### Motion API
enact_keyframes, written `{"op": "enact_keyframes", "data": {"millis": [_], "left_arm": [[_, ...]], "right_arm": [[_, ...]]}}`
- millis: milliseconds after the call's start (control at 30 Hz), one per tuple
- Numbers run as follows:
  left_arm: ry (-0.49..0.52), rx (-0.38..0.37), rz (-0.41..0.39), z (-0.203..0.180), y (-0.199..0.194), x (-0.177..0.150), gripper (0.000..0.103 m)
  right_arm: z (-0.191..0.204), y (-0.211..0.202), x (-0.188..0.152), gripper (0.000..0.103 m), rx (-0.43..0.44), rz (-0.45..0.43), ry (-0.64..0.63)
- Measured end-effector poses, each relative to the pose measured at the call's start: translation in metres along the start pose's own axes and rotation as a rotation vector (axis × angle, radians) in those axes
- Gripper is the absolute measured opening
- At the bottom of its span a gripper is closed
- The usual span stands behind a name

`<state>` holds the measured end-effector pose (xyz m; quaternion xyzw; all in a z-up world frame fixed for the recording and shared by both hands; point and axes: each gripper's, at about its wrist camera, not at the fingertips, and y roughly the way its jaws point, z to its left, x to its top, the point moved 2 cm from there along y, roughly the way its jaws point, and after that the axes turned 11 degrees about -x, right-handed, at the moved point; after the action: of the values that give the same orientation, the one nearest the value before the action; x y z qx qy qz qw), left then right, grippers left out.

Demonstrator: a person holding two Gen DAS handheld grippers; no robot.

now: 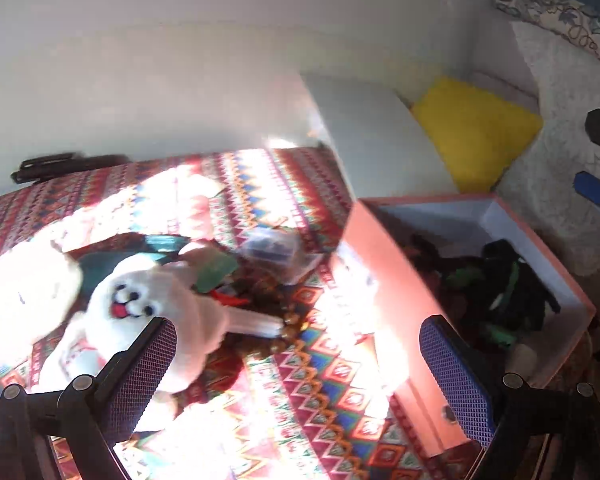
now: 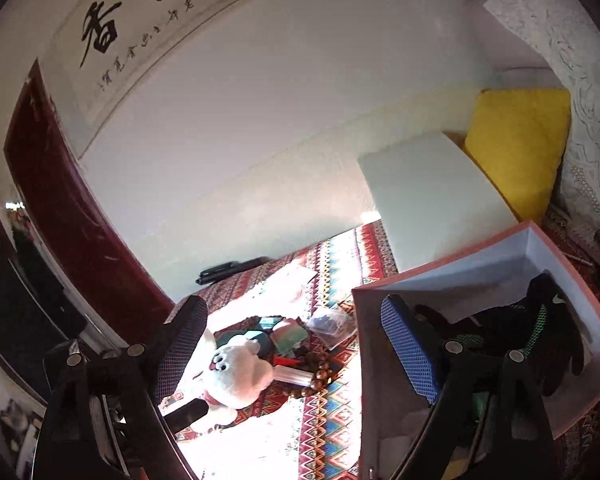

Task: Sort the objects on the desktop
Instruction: 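Move both open tools back to the pile near the white plush toy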

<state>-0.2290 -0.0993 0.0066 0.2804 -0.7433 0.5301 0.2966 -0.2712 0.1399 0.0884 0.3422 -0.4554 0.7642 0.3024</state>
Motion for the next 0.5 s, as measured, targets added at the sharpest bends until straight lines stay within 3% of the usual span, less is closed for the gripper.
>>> {"op": "enact_keyframes", "data": {"millis": [133,300,400,500], "left_arm": [[-0.044,0.087,0.028,0.052,-0.007,-0.024,0.101],[-0.017,0.183,0.097,0.091,0.009,-0.057,0.101],[0.035,0.224,0.12,0.101,0.02,-0.068,0.101],[0.097,0.246,0.141,0.102,0.033,-0.074,0.101]], "right_arm": [[0.041,0.032,-0.017,0.092,0.022,0.061,-0.074],[0.084,0.111,-0.065,0.092,-0.026,0.276,-0.291],[0.091,0.165,-0.108,0.088,-0.151,0.419,-0.45],[0.087,0.207,-0.138,0.085,-0.236,0.498,-0.526]]}}
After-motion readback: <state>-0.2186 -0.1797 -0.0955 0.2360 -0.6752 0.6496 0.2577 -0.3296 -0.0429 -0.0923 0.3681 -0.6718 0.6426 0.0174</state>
